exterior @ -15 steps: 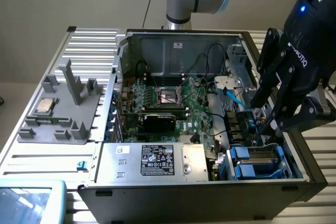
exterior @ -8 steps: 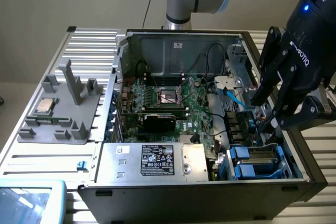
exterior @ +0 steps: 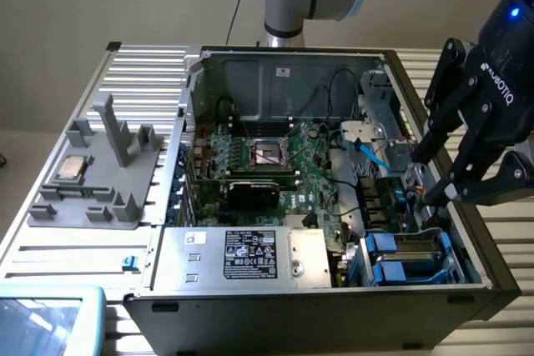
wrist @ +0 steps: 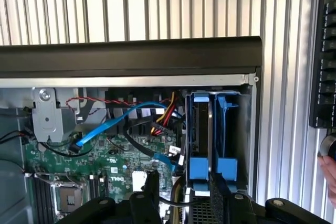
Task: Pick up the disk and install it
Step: 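Insert the first disk wire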
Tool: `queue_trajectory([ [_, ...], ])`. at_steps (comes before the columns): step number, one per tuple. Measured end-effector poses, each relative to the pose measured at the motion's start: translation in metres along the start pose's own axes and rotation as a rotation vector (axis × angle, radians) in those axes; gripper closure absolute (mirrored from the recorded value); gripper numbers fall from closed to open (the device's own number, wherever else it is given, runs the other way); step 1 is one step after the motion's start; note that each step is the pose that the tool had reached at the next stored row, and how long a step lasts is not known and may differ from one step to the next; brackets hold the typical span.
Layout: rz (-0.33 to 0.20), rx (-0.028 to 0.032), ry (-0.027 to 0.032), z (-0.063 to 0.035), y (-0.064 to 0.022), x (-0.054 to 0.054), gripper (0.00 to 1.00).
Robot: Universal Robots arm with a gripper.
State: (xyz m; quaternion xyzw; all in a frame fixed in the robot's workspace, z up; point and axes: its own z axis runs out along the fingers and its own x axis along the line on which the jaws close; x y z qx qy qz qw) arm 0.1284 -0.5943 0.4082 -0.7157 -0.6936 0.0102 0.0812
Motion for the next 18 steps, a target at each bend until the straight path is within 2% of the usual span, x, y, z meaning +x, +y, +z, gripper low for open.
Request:
queue_trajectory([
  [3,0.001,0.0170,0.0053,-0.0007,0.0048,-0.001,0.49],
  [5,0.002,0.0324,0.0085,-0.0011,0.0076,-0.002,0.49],
  [8,0.003,0.0546,0.0164,-0.0019,0.0121,-0.003,0.49],
  [12,0.005,0.0808,0.0238,-0.0029,0.0188,-0.005,0.49],
  [15,0.006,0.0952,0.0245,-0.0041,0.0272,-0.005,0.49],
  [18,0.007,0.1048,0.0255,-0.0043,0.0403,-0.005,0.49],
])
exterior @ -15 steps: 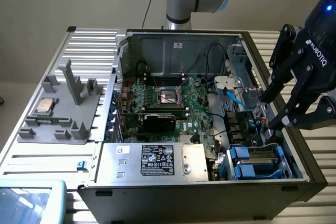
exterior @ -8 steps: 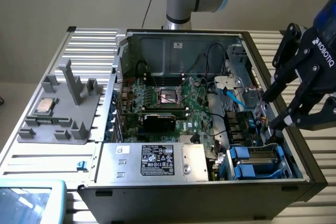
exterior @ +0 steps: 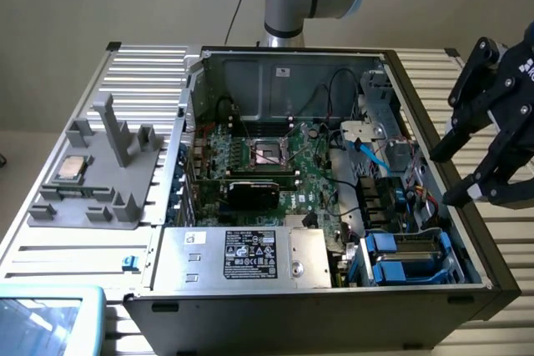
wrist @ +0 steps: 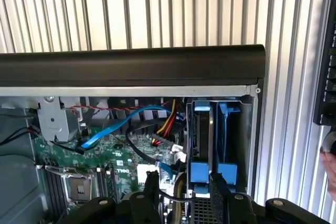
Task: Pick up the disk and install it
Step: 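Insert the first disk wire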
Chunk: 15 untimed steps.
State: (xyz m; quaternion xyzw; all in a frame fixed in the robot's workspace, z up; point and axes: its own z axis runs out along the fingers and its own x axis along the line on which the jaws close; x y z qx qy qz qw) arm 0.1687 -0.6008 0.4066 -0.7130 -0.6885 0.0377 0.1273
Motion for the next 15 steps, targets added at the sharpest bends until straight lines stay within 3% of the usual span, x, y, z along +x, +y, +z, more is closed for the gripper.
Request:
queue_trajectory([
  [7,0.000,0.0146,0.0040,0.0004,0.0318,0.001,0.49],
  [15,0.000,0.0175,0.0034,0.0096,0.0363,-0.001,0.49],
])
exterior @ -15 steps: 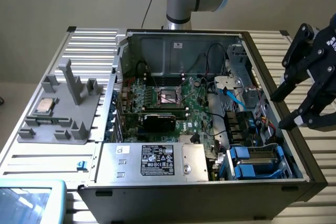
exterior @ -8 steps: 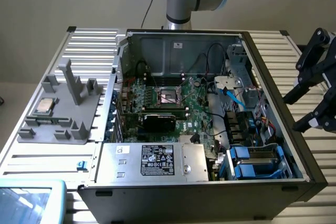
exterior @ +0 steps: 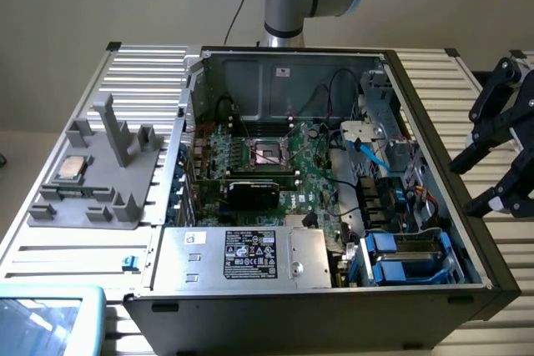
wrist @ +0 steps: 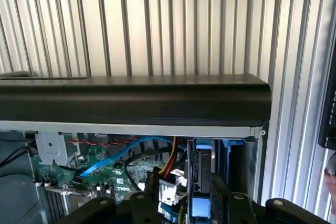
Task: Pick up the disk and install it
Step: 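Insert the first disk wire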
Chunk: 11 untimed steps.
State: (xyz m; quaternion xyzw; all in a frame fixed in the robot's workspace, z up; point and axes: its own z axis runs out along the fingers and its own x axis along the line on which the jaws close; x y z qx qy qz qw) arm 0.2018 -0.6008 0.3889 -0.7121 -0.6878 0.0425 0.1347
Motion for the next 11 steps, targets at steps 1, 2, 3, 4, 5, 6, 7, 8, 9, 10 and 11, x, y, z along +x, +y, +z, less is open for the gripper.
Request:
queue_trajectory([
  [1,0.000,0.0000,0.0000,0.0000,0.0000,0.000,0.49],
  [2,0.000,0.0004,0.0003,0.0003,0.0000,0.000,0.49],
  [3,0.000,0.0006,0.0005,0.0013,0.0003,0.000,0.49],
  [4,0.000,0.0016,0.0006,0.0030,0.0007,0.000,0.49],
  [5,0.000,0.0029,0.0007,0.0044,0.0011,-0.001,0.49],
  [6,0.001,0.0040,0.0008,0.0059,0.0015,-0.001,0.49],
  [7,0.002,0.0052,0.0012,0.0074,0.0019,-0.001,0.49],
  [8,0.005,0.0063,0.0019,0.0087,0.0023,-0.001,0.49],
  [9,0.010,0.0074,0.0033,0.0099,0.0026,-0.001,0.49],
  [10,0.018,0.0079,0.0054,0.0110,0.0029,-0.001,0.49],
  [11,0.029,0.0079,0.0081,0.0122,0.0033,-0.002,0.49],
])
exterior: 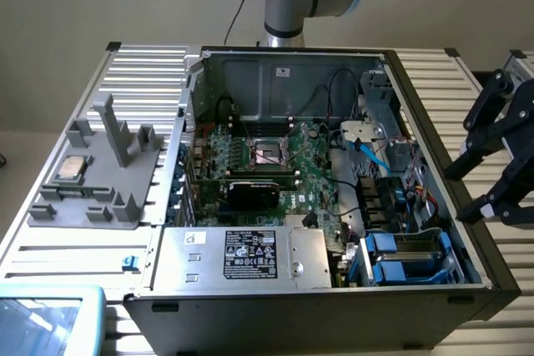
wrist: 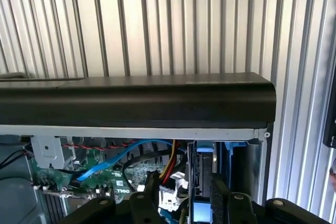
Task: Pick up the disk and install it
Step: 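Insert the first disk wire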
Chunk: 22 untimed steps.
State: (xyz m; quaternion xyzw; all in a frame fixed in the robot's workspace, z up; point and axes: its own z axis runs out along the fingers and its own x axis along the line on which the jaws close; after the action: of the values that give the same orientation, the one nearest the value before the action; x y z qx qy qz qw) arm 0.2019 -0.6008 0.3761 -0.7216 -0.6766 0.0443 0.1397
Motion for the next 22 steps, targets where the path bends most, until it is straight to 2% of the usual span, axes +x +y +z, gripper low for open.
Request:
queue_trajectory([
  [4,0.049,-0.0012,0.0128,0.0036,0.0009,0.000,0.49],
  [8,0.095,0.0030,0.0245,0.0058,0.0015,-0.001,0.49],
  [13,0.147,0.0115,0.0372,0.0080,0.0021,-0.001,0.49],
  [17,0.181,0.0196,0.0451,0.0102,0.0027,-0.001,0.49],
  [22,0.221,0.0239,0.0551,0.0153,0.0037,-0.002,0.49],
])
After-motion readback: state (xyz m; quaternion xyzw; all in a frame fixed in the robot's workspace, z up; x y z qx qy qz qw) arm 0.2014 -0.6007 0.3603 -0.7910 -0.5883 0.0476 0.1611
